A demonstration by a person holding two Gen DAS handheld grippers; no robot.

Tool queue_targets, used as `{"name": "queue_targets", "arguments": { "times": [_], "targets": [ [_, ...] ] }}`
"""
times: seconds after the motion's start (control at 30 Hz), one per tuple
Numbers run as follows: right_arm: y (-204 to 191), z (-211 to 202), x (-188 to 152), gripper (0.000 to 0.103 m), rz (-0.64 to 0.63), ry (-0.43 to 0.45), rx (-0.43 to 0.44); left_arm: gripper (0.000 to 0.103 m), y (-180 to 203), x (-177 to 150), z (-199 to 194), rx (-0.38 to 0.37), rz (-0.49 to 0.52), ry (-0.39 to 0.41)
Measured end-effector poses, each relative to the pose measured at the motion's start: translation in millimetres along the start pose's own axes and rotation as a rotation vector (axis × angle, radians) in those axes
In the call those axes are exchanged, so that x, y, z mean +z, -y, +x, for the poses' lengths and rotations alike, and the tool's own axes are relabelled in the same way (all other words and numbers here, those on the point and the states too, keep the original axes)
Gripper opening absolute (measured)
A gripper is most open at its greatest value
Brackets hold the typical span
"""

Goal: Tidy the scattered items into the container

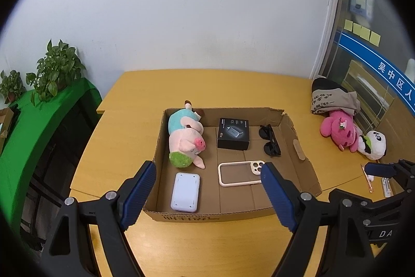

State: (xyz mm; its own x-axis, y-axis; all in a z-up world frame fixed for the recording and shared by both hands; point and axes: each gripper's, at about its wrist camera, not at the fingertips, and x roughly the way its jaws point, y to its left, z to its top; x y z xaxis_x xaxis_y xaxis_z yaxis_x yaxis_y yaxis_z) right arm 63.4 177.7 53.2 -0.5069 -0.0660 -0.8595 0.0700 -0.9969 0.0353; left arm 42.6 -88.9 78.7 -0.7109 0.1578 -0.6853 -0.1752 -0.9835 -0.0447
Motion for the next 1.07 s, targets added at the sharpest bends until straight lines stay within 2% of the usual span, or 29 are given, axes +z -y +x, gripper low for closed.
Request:
{"name": "queue_targets", "arguments": {
  "times": [0.17,0.33,0.5,0.83,1.07],
  "targets": [
    [0,1,1,0.102,-0.004,-0.002,0.0,0.083,2,0,-1,0.013,0.011,0.008],
    [0,3,1,0.102,-0.005,-0.007,-0.001,0.083,3,-1,3,0.003,0.01,-0.025],
    [1,4,0,0.102,-0.004,-0.013,-0.003,0.084,8,-4,6,0.052,0.034,-0.037],
    [1,6,2,0.102,-0.005,-0.014,-0.012,0.084,11,-7,14,0.014,0.035,-0.077],
    [2,12,2,0.102,-0.002,-0.044,0.004,0.085,4,-6,12,0.006,-0.023,-0.057]
  ]
}}
